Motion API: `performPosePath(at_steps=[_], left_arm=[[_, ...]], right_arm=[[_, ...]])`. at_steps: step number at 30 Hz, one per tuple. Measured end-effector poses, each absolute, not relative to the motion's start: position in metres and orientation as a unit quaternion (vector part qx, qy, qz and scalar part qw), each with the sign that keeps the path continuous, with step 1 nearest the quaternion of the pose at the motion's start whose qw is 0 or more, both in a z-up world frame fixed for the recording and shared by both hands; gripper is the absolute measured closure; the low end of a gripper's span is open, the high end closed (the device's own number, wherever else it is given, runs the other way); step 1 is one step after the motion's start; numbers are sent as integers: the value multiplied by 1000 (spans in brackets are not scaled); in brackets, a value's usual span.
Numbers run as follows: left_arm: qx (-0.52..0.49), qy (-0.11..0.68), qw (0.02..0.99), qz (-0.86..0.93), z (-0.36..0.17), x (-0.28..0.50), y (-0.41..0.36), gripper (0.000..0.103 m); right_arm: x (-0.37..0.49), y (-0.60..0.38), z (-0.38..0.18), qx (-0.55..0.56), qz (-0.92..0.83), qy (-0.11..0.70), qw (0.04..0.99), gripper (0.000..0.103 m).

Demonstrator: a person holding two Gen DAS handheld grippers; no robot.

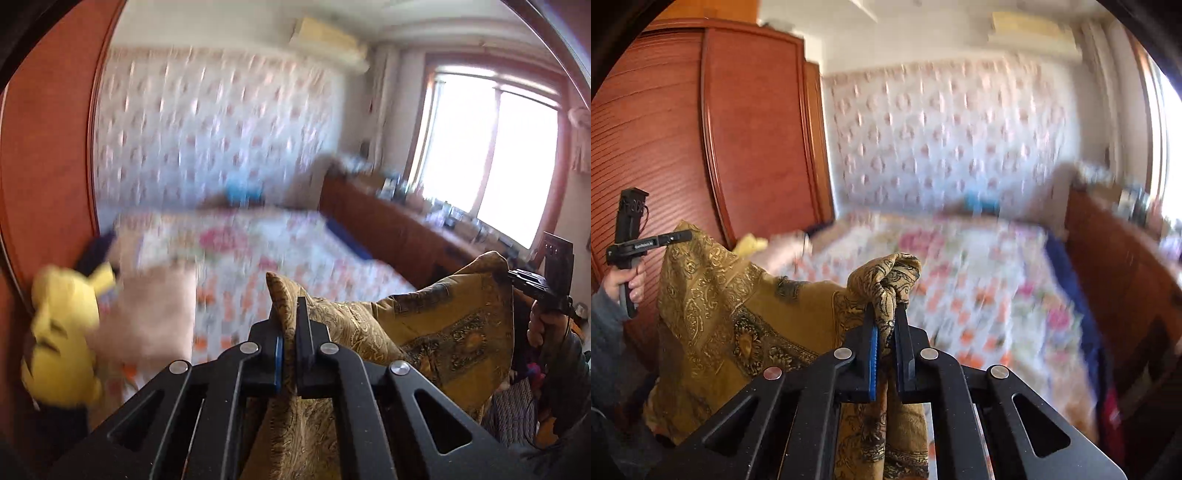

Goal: Fold small clothes

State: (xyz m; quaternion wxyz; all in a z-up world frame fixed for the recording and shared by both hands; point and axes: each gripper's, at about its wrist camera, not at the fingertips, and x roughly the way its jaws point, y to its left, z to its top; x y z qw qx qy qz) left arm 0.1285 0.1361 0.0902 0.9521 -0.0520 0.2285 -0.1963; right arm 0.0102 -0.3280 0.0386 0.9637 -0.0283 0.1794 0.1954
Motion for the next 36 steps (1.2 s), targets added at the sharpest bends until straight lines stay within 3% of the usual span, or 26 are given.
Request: performPosePath(at_steps=[5, 9, 16, 24, 26, 27, 28, 30, 32, 36], left_arm=[[-43, 182, 966, -179, 146, 151, 144, 97], [-42, 195, 969, -143, 136, 235, 143, 97], [-30, 278, 953, -116, 40, 347, 119, 97], [-5, 340, 934, -109, -27, 394, 103, 96], [-1, 347, 932, -103, -29, 395, 104, 80], [9, 344, 934, -102, -29, 392, 104, 59], [17, 337, 936, -98, -26, 387, 104, 50], [27, 332, 939, -90, -23, 381, 104, 22], [29, 331, 938, -96, -20, 373, 103, 22], [19, 328, 936, -123, -15, 343, 99, 22]], right_arm=[[28, -338, 114, -72, 165, 127, 975, 96], [102, -339, 125, -85, 137, 149, 976, 96], [255, -325, 47, -110, 72, 235, 963, 96], [353, -317, -36, -111, 52, 337, 934, 96], [365, -322, -39, -99, 58, 343, 932, 91], [366, -323, -41, -99, 57, 346, 931, 87], [371, -325, -42, -101, 53, 349, 930, 79], [367, -322, -36, -106, 43, 346, 931, 62], [356, -319, -30, -109, 40, 338, 934, 38], [313, -309, -29, -98, 80, 324, 938, 37]])
